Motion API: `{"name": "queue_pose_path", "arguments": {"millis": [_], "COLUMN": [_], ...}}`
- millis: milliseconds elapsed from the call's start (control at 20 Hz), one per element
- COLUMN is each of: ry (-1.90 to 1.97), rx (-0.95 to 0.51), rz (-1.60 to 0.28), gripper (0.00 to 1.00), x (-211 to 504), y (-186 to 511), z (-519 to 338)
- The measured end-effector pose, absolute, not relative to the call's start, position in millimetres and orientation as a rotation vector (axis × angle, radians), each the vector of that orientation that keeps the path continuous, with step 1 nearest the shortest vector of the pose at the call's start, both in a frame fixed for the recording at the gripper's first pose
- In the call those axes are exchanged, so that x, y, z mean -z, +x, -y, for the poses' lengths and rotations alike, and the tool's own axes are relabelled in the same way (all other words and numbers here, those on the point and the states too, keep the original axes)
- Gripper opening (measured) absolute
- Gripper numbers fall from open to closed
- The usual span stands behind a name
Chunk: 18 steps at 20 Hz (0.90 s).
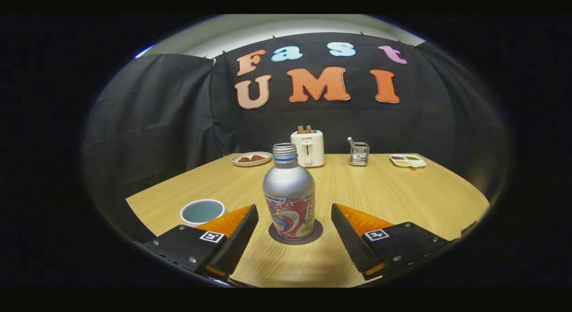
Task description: Take the bottle from table, then pour the juice into the cup, finally place the bottle on the coaster
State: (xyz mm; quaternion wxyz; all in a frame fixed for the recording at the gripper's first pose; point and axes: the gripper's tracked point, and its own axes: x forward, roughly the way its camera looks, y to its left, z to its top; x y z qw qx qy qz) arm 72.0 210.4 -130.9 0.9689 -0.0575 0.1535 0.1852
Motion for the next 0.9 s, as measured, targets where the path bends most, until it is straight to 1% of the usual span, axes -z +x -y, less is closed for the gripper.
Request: {"name": "queue_pose_path", "arguments": {"millis": [300,750,900], "ry": [-0.129,-0.115,-0.124], "rx": [-0.335,-0.216,-0.23], "rz": [-0.257,-0.193,-0.18], "gripper": [0.97,0.97,0.97], "x": [95,57,50], "y": [43,16,8], "z": [-182,-125,-125]}}
